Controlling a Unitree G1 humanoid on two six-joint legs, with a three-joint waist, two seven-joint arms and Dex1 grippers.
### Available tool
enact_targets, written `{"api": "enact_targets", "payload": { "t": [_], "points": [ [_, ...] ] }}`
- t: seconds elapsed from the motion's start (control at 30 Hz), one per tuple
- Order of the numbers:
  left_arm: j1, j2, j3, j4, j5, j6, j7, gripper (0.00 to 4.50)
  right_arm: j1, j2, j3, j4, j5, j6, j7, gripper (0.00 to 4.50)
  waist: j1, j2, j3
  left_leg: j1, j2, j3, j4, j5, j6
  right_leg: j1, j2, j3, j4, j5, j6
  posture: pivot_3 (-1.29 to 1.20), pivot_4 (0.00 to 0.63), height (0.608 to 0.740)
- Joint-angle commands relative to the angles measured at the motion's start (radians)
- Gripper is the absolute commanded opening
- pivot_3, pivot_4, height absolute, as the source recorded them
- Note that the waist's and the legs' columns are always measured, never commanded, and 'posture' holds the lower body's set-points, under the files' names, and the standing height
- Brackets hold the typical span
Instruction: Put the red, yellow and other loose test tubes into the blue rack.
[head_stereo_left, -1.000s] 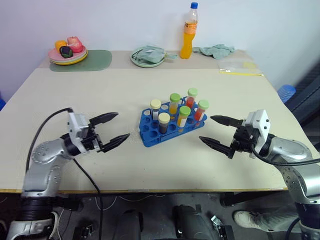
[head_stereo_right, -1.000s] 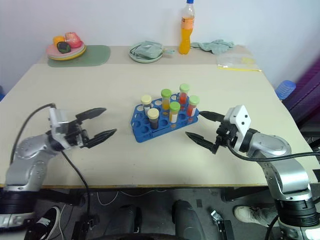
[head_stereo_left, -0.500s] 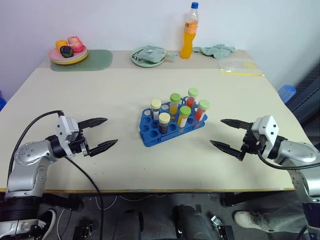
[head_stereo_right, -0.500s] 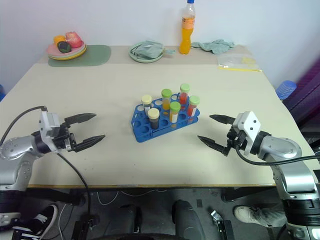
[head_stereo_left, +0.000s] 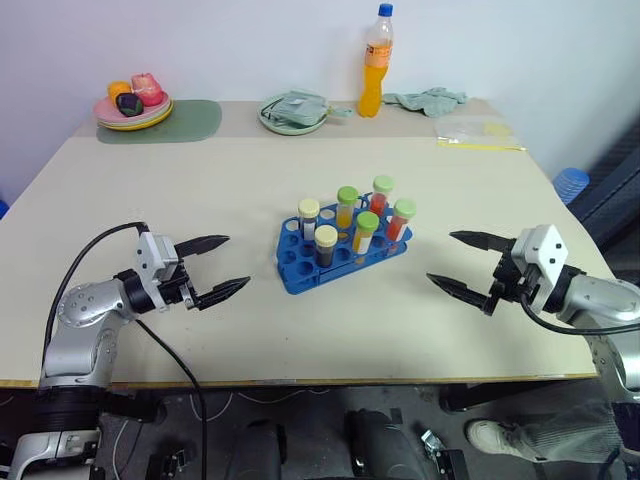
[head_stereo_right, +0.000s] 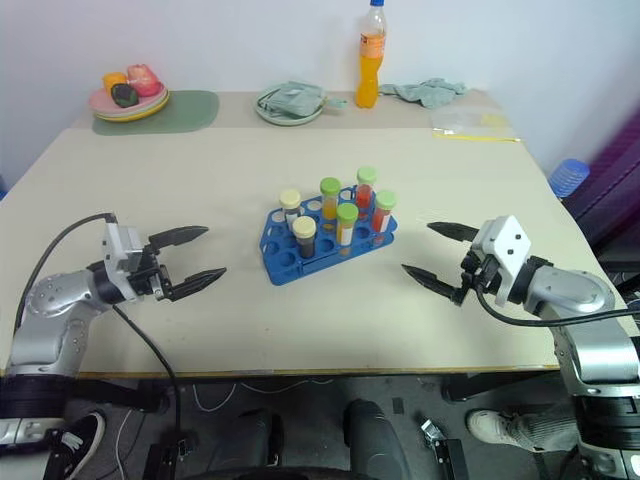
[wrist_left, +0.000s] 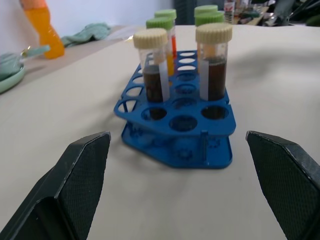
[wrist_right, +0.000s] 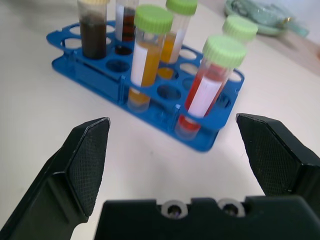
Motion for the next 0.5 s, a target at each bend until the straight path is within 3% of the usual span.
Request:
{"api": "enact_targets", "payload": {
  "t": [0.03, 0.3, 0.5],
  "points": [
    [0.002, 0.029, 0.042, -0.014, -0.016, -0.013, -0.011, 4.47, -0.012, 0.013, -0.003, -0.028, 0.006, -0.012, -0.013, 4.5, 0.003, 0.0, 0.0, 0.0, 0.0, 0.0, 0.0, 0.0, 0.0, 0.0, 0.0, 0.0, 0.0, 0.0, 0.0, 0.0, 0.15, 0.74],
    [-0.063, 0.116, 0.123, 0.12, -0.023, -0.021, -0.044, 4.47, -0.013, 0.062, 0.038, -0.1, 0.015, 0.023, -0.058, 4.5, -0.001, 0.0, 0.0, 0.0, 0.0, 0.0, 0.0, 0.0, 0.0, -0.001, 0.001, 0.0, 0.001, 0.0, 0.0, 0.0, 0.15, 0.74],
    [-0.086, 0.112, 0.11, 0.126, -0.006, -0.019, -0.037, 4.47, -0.01, 0.063, 0.036, -0.112, 0.029, 0.037, -0.057, 4.5, 0.004, 0.0, 0.0, -0.001, 0.0, 0.001, 0.0, 0.0, 0.0, -0.001, 0.0, 0.0, 0.0, 0.0, 0.0, 0.0, 0.15, 0.74]
  ]
}}
